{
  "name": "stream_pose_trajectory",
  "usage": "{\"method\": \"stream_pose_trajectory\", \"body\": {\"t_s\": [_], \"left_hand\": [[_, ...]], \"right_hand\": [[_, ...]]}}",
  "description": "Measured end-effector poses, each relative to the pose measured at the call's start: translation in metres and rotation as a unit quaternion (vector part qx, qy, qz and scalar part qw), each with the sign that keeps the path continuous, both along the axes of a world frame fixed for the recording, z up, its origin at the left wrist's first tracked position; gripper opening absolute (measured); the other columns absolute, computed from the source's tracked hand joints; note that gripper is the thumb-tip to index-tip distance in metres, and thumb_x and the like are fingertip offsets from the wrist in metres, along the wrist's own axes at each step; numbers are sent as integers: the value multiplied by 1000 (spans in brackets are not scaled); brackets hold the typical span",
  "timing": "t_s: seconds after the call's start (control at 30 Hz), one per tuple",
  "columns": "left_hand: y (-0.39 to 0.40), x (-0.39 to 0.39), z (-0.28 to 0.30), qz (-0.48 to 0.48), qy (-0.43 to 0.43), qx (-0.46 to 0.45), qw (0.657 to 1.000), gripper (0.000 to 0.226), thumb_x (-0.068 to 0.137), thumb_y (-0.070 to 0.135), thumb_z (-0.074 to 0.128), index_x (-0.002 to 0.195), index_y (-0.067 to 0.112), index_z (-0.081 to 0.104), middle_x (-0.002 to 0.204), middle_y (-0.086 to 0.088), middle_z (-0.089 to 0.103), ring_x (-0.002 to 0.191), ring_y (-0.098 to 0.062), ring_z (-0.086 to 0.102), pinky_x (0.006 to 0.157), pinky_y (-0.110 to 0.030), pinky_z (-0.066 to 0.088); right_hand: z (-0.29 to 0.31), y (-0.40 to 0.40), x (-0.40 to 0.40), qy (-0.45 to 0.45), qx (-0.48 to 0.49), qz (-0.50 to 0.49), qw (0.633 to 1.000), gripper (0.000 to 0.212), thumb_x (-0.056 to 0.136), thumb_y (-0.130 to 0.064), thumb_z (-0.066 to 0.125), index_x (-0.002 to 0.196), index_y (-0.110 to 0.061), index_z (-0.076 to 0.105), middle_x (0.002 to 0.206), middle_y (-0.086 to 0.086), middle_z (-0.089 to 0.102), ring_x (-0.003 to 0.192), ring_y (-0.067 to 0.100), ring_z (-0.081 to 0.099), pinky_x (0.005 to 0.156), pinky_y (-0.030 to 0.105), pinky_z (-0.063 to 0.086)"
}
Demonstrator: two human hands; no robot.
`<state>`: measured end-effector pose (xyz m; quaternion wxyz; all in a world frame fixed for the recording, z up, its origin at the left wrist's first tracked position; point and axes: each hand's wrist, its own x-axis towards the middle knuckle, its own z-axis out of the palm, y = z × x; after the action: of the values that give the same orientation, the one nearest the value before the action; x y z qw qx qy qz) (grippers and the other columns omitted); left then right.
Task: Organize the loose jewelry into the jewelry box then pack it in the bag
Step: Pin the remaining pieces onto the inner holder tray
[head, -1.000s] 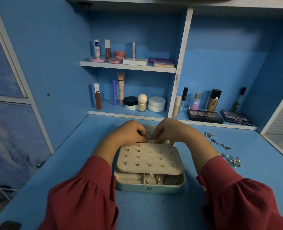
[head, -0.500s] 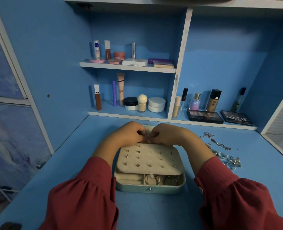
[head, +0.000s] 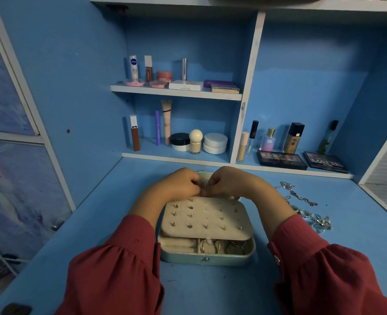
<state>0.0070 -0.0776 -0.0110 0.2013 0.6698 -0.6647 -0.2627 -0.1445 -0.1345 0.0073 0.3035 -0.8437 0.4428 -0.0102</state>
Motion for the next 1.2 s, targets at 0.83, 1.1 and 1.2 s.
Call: {"method": "stream_pose_trajectory", "body": {"t_s": [0.83,1.1,1.2], "left_hand": [[2,-1,3,42,21,-9,999,34,85,0,47,97,21,71,104,-5,67,96,-21,62,89,-38,53],[3,1,3,51,28,-32,998,25,85,2,49,92,13,70,97,-5,66,89,-22,61,78,-37,53],[3,6,2,67,43,-57,995,20,86,5,54,93,11,72,96,-2,67,91,-18,62,78,-34,52]], "right_hand": [[4,4,-1,-11,17,-47,999,24,100,-37,43,116,-25,56,90,-4,55,71,13,54,51,23,42],[6,5,-1,7,19,-39,999,24,99,-34,43,101,-20,62,96,2,61,80,19,58,56,25,44],[5,4,-2,-7,14,-47,999,22,99,-28,43,105,-23,64,109,4,60,94,24,59,62,26,46]]}}
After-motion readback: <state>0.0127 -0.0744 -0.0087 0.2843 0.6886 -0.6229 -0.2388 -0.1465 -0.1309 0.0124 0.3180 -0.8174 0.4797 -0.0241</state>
